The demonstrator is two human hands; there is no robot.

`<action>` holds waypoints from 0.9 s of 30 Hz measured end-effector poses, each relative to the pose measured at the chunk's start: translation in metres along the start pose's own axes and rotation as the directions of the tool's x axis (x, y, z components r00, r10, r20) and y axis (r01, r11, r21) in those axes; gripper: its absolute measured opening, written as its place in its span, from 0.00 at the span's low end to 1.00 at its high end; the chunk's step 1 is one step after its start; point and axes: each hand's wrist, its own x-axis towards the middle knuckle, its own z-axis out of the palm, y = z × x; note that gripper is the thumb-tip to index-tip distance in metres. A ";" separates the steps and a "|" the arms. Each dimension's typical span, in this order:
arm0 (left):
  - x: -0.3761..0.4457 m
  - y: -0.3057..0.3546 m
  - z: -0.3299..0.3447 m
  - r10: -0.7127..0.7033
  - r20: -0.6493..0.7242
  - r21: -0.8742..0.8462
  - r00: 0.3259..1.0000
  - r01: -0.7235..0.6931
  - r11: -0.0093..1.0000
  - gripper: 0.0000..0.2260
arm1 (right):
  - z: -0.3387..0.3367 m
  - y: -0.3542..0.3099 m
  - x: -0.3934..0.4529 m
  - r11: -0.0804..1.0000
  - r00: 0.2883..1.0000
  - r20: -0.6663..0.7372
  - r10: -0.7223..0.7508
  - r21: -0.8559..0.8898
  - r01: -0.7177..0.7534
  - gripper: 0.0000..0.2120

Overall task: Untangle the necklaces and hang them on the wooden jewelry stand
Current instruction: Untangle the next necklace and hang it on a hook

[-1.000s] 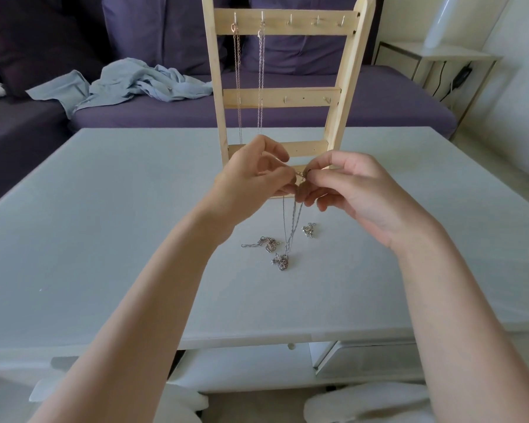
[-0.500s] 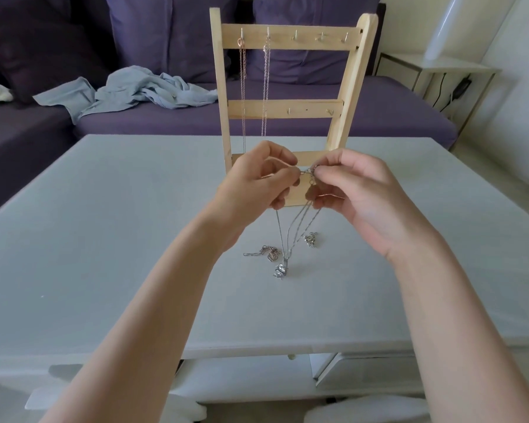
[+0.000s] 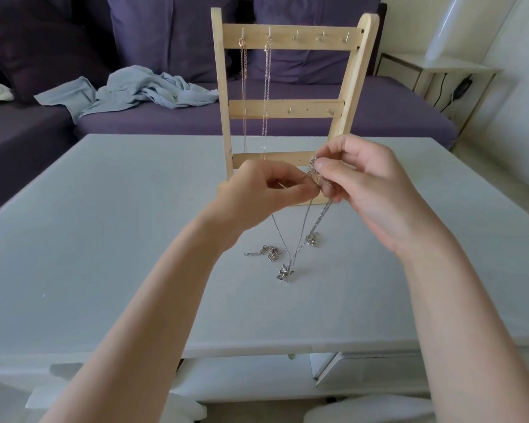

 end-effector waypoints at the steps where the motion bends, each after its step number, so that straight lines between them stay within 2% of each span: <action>1: 0.000 0.000 0.000 0.000 0.008 0.003 1.000 -0.001 1.000 0.04 | 0.001 -0.001 0.000 1.000 1.000 -0.003 -0.019 -0.014 0.019 0.07; 6: -0.001 0.002 -0.001 -0.035 -0.009 -0.027 0.999 0.034 0.999 0.05 | 0.002 -0.004 0.000 0.999 0.999 0.000 -0.046 0.009 0.046 0.04; 9: -0.001 0.001 -0.008 -0.109 -0.011 -0.239 0.994 0.104 0.966 0.10 | -0.001 -0.004 -0.001 0.996 0.999 0.002 0.038 0.079 -0.038 0.07; 11: -0.002 0.002 -0.010 -0.122 -0.005 -0.354 0.993 0.113 0.928 0.11 | -0.003 -0.006 -0.003 0.994 0.996 0.016 0.092 0.062 -0.093 0.07; 15: -0.001 0.001 -0.009 -0.096 -0.009 -0.290 0.995 0.089 0.953 0.10 | -0.009 -0.008 -0.007 0.974 0.978 0.125 0.169 -0.175 -0.146 0.05; 18: -0.001 -0.003 -0.007 -0.072 0.008 -0.244 0.997 0.072 0.967 0.09 | -0.006 -0.008 -0.009 0.970 0.961 0.200 0.191 -0.187 -0.154 0.07; 19: 0.000 -0.004 -0.006 -0.069 0.011 -0.240 0.998 0.069 0.968 0.08 | -0.005 -0.008 -0.008 0.979 0.968 0.176 0.177 -0.133 -0.155 0.09; 21: 0.000 -0.008 -0.003 -0.071 0.004 -0.212 0.997 0.070 0.975 0.07 | -0.004 -0.009 -0.006 0.984 0.987 0.080 0.140 0.097 -0.148 0.12; 23: 0.000 -0.014 0.000 -0.090 0.003 -0.154 0.996 0.089 0.984 0.08 | -0.006 -0.010 -0.004 0.944 0.996 0.005 0.093 0.318 -0.089 0.12; 25: 0.001 -0.022 0.003 -0.151 0.011 -0.142 0.988 0.151 0.978 0.08 | -0.004 -0.012 -0.004 0.895 0.999 0.015 0.052 0.444 -0.053 0.12; 27: 0.002 -0.029 0.007 -0.242 -0.007 -0.223 0.970 0.234 0.946 0.09 | -0.001 -0.013 -0.004 0.850 0.997 0.073 0.022 0.524 -0.057 0.11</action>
